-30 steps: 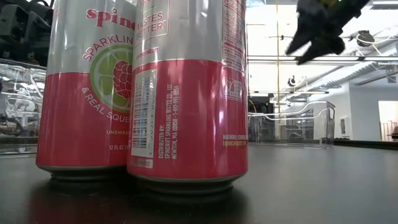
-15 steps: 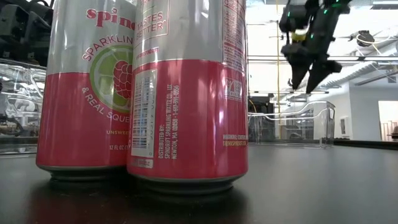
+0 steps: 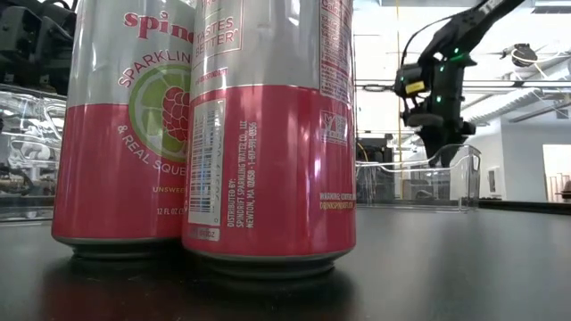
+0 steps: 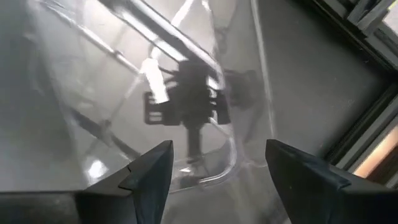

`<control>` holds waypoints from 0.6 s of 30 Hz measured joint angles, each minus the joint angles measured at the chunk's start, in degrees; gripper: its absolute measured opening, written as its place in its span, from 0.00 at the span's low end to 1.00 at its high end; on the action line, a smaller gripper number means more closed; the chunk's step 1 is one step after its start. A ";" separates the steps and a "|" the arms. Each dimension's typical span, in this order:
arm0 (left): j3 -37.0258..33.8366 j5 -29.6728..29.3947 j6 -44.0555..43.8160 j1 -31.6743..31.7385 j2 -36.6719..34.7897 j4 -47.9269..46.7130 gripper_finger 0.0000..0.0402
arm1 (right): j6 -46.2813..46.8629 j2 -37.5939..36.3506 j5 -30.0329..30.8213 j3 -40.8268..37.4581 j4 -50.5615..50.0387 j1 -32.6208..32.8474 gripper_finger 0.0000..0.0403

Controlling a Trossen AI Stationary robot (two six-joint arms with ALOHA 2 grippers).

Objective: Sort soda cans
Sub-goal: Move the top right transparent bin to the middle right

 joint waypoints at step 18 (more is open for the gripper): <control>0.02 0.00 0.00 -0.01 -0.02 -0.02 0.99 | -6.82 4.24 1.27 14.07 -6.95 -1.22 0.31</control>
